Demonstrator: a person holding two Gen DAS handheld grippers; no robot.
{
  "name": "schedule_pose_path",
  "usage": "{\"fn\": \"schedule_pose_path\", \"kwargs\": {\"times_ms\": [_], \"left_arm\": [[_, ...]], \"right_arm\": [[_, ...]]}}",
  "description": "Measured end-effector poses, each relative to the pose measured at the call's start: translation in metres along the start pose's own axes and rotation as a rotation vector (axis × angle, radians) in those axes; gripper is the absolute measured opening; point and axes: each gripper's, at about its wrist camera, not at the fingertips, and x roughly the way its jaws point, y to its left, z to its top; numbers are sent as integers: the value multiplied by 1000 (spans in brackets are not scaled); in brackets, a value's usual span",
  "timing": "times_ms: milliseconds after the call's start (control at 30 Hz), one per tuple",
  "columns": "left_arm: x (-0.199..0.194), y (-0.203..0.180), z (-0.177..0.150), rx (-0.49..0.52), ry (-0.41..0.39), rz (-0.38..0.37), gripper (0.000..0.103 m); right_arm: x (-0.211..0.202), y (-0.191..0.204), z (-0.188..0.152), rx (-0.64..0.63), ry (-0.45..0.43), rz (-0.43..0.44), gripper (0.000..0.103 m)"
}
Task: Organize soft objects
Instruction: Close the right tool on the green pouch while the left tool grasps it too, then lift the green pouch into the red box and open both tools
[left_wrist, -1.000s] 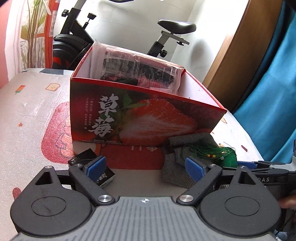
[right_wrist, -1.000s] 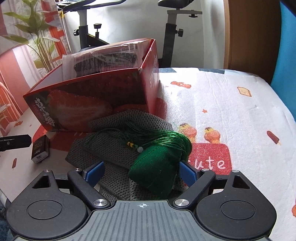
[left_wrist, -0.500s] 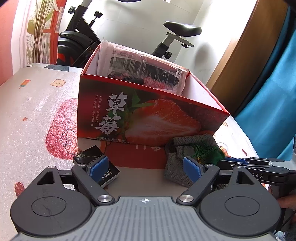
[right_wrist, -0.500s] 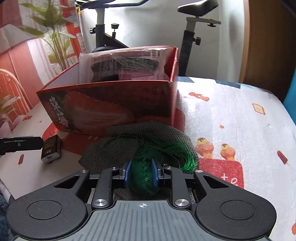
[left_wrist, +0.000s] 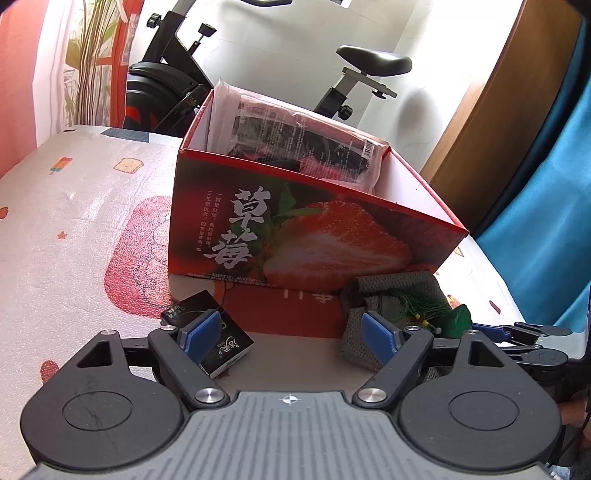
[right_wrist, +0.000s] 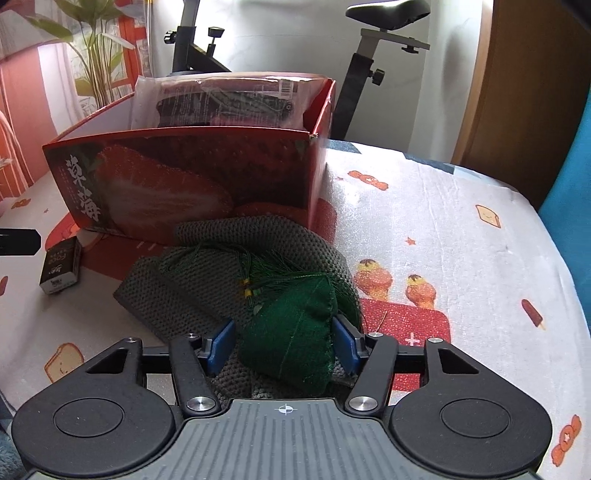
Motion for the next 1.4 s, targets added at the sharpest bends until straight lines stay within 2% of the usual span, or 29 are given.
{"fn": "schedule_pose_path", "kwargs": {"times_ms": [233,367,500,567,633,700,767,833,900,1067,1300,1400], "left_arm": [[-2,1,0,-5,-5,-3,83],[-3,4,1,-7,-8,-5,82],[-5,6,1,-19,-12,1,81],[-5,8,2,-28,-9,2,81],[-4,11,1,-43,0,-4,77],[-3,15,0,-54,14,-11,67],[-1,19,-1,-66,25,-7,65],[1,22,-1,-79,32,-7,64],[4,25,0,-87,43,-15,64],[24,18,-1,-104,104,-102,64],[59,16,-6,-235,174,-216,64],[69,11,-6,-226,193,-223,64]], "right_arm": [[1,2,1,-14,7,-16,42],[-5,5,12,38,-14,85,41],[-3,29,22,11,-19,222,41],[3,50,24,-48,-9,268,41],[11,71,26,-102,-7,309,41],[17,86,25,-135,-15,357,41],[22,100,24,-174,-30,412,42],[28,113,22,-237,-13,404,44],[31,115,18,-265,-7,394,51],[27,100,12,-229,-4,375,55],[32,85,5,-199,11,383,52],[33,86,5,-214,-1,378,52]]}}
